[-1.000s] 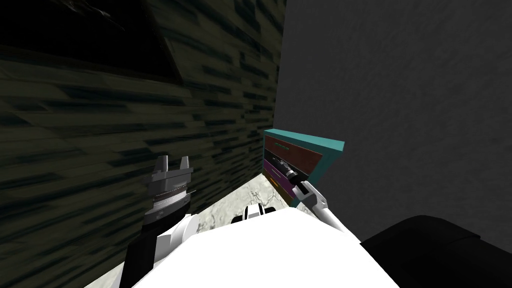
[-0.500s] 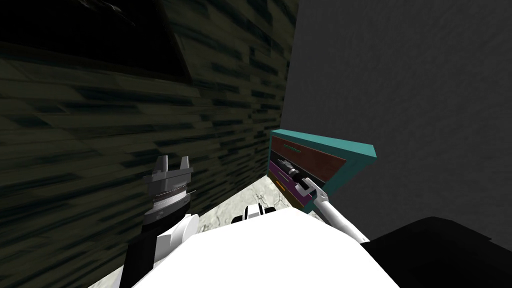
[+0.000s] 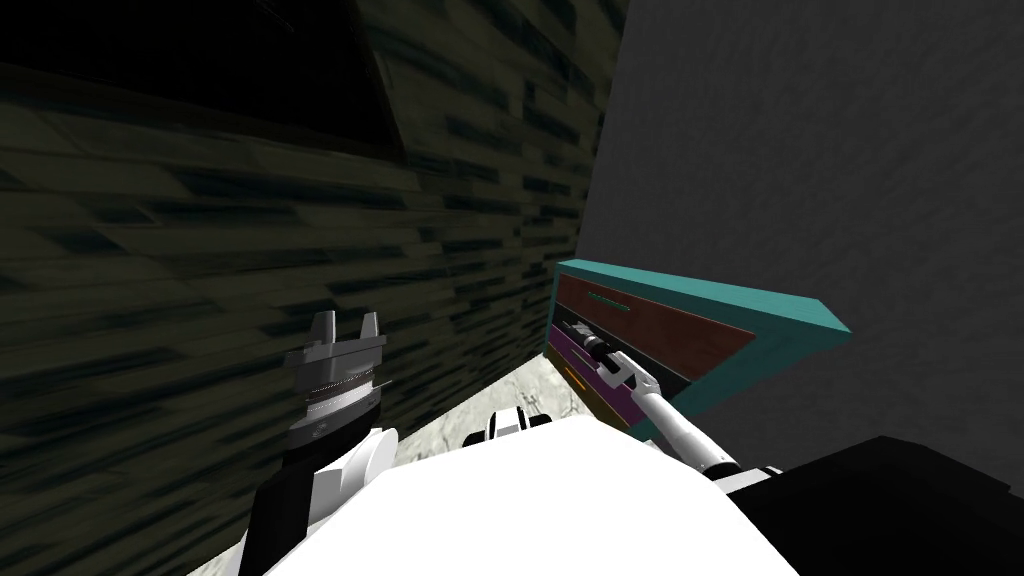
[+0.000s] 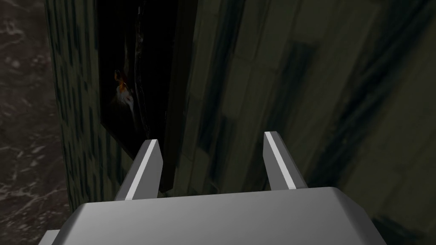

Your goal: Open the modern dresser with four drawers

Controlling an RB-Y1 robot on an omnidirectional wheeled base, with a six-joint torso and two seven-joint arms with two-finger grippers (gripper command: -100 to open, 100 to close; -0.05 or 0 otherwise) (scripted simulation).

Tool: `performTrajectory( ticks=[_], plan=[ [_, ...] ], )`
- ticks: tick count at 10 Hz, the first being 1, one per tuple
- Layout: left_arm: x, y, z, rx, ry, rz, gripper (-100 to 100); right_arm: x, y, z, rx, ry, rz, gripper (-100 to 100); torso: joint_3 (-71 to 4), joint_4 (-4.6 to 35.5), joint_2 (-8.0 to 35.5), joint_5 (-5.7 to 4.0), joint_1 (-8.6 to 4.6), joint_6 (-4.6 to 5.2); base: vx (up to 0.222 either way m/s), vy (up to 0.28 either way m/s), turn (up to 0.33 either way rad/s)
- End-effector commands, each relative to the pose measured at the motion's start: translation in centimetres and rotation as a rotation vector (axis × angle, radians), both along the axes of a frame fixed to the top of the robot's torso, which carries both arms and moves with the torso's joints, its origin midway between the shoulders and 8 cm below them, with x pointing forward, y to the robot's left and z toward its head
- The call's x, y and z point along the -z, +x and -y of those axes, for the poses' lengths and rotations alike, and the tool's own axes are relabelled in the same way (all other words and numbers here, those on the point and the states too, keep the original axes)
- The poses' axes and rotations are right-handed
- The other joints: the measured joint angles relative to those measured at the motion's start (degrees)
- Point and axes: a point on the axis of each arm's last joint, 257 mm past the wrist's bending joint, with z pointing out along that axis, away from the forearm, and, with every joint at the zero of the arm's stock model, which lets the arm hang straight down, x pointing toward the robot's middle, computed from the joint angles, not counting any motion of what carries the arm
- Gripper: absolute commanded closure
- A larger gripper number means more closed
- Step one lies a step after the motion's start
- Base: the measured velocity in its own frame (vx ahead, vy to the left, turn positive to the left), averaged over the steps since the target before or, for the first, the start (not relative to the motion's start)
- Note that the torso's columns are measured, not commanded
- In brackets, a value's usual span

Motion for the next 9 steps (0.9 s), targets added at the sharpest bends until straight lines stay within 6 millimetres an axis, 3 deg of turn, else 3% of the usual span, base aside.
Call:
performTrajectory(
  ticks=[1, 2, 3, 4, 5, 6, 7, 8, 9],
  plan=[
    [0.0, 0.0, 0.0, 0.0, 0.0, 0.0, 0, 0.6, 0.5, 3.0, 0.044, -0.095, -0.045, -100, 0.0, 0.0, 0.0, -0.02, 0.0, -0.01, 0.066, 0.107, 0.04],
    [0.0, 0.0, 0.0, 0.0, 0.0, 0.0, 0, 1.2, 0.2, 3.4, 0.053, -0.095, -0.058, -100, 0.1, 0.0, 0.1, -0.04, -0.05, 0.0, 0.031, 0.051, 0.001],
    [0.0, 0.0, 0.0, 0.0, 0.0, 0.0, 0, 1.3, 0.5, 5.9, 0.087, -0.177, -0.09, -100, 0.1, 0.0, 0.1, -0.07, -0.18, 0.01, 0.041, 0.084, 0.06],
    [0.0, 0.0, 0.0, 0.0, 0.0, 0.0, 0, 2.0, 0.2, 6.5, 0.097, -0.176, -0.106, -100, 0.0, 0.0, 0.0, -0.03, 0.02, -0.02, 0.046, 0.098, 0.033],
    [0.0, 0.0, 0.0, 0.0, 0.0, 0.0, 0, 2.1, 0.1, 9.3, 0.138, -0.257, -0.145, -100, 0.0, 0.0, 0.0, 0.02, 0.11, 0.0, 0.076, 0.121, 0.037],
    [0.0, 0.0, 0.0, 0.0, 0.0, 0.0, 0, 2.6, -0.1, 9.6, 0.144, -0.256, -0.155, -100, -0.1, 0.0, -0.1, 0.04, 0.19, -0.03, 0.056, 0.11, 0.028],
    [0.0, 0.0, 0.0, 0.0, 0.0, 0.0, 0, 2.6, -0.4, 12.6, 0.188, -0.334, -0.197, -100, 0.0, 0.0, -0.1, 0.01, 0.07, 0.0, 0.052, 0.132, 0.039],
    [0.0, 0.0, 0.0, 0.0, 0.0, 0.0, 0, 2.9, -0.6, 12.9, 0.192, -0.334, -0.205, -100, 0.0, 0.0, 0.0, 0.01, 0.1, -0.01, 0.04, 0.108, 0.01],
    [0.0, 0.0, 0.0, 0.0, 0.0, 0.0, 0, 2.2, -0.7, 15.6, 0.231, -0.41, -0.236, -100, 0.0, 0.0, 0.1, -0.02, 0.0, 0.0, 0.029, 0.119, 0.021]
  ],
)
